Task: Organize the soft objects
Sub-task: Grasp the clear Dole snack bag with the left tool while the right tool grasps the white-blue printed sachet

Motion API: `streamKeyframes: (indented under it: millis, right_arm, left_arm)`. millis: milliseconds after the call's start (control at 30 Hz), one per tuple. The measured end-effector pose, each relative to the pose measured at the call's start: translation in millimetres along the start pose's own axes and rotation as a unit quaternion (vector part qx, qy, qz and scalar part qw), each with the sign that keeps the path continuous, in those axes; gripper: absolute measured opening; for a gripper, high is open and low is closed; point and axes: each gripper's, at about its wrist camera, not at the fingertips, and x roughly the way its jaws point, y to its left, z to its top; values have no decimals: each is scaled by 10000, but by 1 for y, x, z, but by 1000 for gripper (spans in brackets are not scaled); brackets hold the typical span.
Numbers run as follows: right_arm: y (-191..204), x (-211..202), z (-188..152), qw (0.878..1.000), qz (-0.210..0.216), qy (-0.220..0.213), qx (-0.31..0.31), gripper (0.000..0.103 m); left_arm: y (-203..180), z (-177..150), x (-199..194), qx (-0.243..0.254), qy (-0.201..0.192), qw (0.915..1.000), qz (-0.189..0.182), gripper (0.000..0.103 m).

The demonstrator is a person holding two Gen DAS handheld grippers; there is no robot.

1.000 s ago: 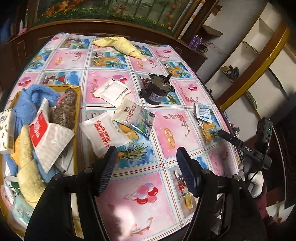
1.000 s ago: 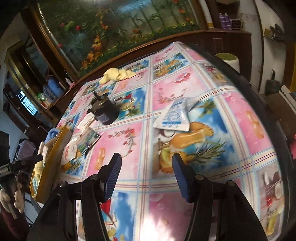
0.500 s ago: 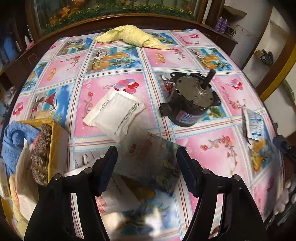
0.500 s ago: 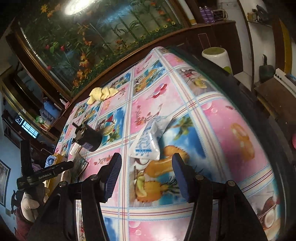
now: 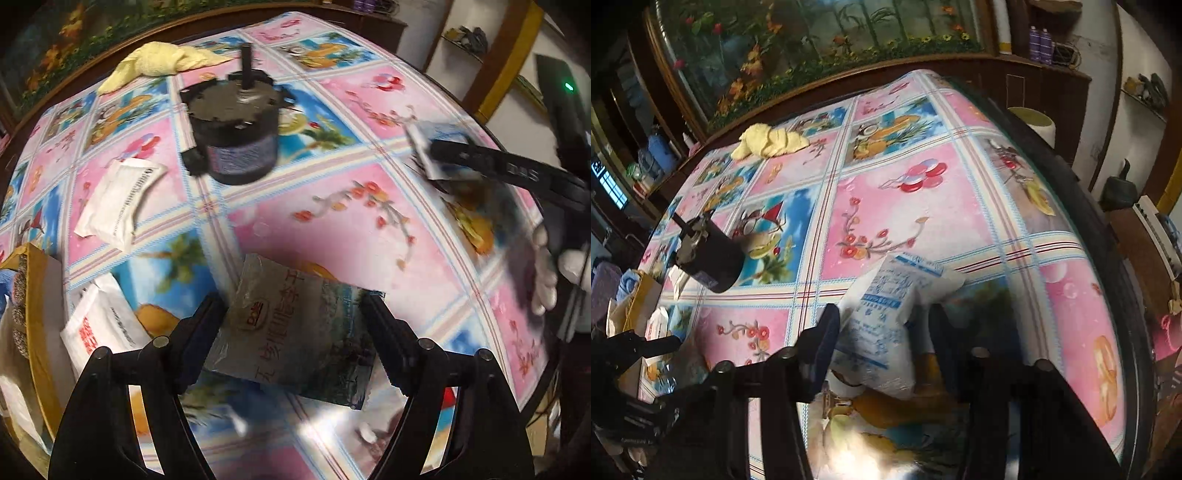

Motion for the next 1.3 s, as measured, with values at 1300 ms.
streamKeyframes:
  millis: [1300]
  right_arm:
    - [17, -51, -73, 9968, 481, 340, -547, 49]
  left_arm:
    - [-64, -21, -1, 276, -640, 9974, 194, 67]
